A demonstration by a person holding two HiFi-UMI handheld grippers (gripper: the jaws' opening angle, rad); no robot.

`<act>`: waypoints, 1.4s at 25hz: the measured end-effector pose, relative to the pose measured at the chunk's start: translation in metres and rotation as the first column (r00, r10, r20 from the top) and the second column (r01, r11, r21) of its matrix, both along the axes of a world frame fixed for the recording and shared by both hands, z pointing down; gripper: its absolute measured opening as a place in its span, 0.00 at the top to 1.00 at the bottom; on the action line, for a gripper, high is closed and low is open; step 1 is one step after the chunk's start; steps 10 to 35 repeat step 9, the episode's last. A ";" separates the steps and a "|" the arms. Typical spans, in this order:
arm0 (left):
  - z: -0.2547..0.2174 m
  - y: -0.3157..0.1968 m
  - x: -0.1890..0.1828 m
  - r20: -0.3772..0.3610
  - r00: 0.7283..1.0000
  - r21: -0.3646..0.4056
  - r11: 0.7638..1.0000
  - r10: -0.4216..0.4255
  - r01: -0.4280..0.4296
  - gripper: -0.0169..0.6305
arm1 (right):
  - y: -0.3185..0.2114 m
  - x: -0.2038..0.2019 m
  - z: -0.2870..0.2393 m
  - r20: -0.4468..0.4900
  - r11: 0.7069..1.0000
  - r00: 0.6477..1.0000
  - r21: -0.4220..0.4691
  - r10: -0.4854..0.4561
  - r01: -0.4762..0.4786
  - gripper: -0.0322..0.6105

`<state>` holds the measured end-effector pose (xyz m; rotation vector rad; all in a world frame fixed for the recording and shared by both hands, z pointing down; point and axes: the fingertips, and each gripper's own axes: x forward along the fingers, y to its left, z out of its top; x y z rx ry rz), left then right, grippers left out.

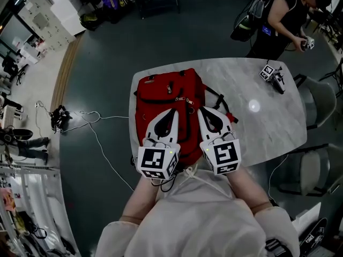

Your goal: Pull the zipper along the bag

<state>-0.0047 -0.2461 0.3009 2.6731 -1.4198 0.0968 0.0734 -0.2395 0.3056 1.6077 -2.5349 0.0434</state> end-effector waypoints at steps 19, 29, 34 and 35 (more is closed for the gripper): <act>0.014 -0.008 0.000 0.007 1.000 -0.055 0.998 0.010 -0.010 0.94 | -0.007 0.001 0.005 0.058 1.000 0.998 -0.001 -0.002 0.002 0.91; 0.014 -0.008 0.000 0.007 1.000 -0.055 0.998 0.010 -0.010 0.94 | -0.007 0.001 0.005 0.058 1.000 0.998 -0.001 -0.002 0.002 0.91; 0.014 -0.008 0.000 0.007 1.000 -0.055 0.998 0.010 -0.010 0.94 | -0.007 0.001 0.005 0.058 1.000 0.998 -0.001 -0.002 0.002 0.91; 0.014 -0.008 0.000 0.007 1.000 -0.055 0.998 0.010 -0.010 0.94 | -0.007 0.001 0.005 0.058 1.000 0.998 -0.001 -0.002 0.002 0.91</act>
